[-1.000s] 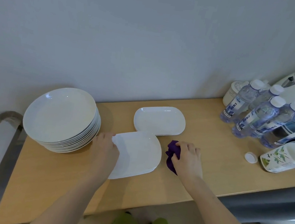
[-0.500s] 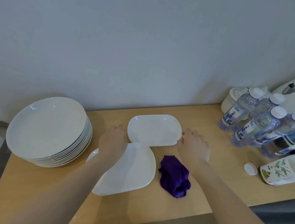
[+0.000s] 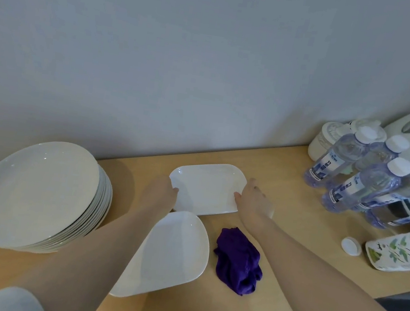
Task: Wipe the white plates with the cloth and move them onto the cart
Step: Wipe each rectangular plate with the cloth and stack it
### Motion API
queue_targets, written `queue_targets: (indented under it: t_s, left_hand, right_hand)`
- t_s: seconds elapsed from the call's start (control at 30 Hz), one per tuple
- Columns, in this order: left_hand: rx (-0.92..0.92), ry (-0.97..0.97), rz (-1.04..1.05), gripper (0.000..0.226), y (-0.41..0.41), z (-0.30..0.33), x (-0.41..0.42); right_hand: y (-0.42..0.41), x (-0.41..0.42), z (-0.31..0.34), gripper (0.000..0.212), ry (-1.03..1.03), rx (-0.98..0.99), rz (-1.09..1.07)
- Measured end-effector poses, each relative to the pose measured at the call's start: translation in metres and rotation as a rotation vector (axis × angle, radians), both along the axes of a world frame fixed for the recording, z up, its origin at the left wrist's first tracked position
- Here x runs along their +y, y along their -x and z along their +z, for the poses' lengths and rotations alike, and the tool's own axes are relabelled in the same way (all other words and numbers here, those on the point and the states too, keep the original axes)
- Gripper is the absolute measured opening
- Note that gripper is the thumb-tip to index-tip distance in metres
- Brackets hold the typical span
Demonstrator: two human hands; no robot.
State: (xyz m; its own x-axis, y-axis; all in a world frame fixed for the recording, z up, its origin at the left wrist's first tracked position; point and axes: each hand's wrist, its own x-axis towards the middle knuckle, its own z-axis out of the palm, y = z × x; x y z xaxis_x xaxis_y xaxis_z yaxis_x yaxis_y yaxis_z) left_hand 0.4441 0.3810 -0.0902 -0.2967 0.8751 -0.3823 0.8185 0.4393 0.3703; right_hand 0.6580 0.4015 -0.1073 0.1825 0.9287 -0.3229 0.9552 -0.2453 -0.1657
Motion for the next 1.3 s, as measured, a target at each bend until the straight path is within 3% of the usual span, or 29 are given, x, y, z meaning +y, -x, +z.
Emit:
queue_targets:
  t_s: [0.2,0.67,1.07,1.2,1.3]
  left_hand:
    - [-0.063,-0.053,0.075,0.012,-0.002,-0.003,-0.003]
    - [-0.149,-0.144,0.189,0.018,0.000,-0.010,0.002]
    - [-0.114,-0.120,0.158,0.022,0.000,0.001,0.012]
    - [-0.240,-0.175,0.183,0.016,0.003,0.010,0.011]
    - [-0.385,-0.248,0.212,0.024,0.009,0.023,0.007]
  right_hand:
    - [-0.008,0.005,-0.002,0.030,-0.032,-0.039,0.035]
    - [-0.018,-0.004,0.003,0.026,-0.030,0.080,0.045]
    - [-0.017,-0.005,0.019,0.027,-0.022,0.165,-0.039]
    - [-0.016,-0.006,0.035,0.022,-0.132,0.234,-0.067]
    - [-0.014,-0.007,0.047,0.019,-0.238,0.346,-0.081]
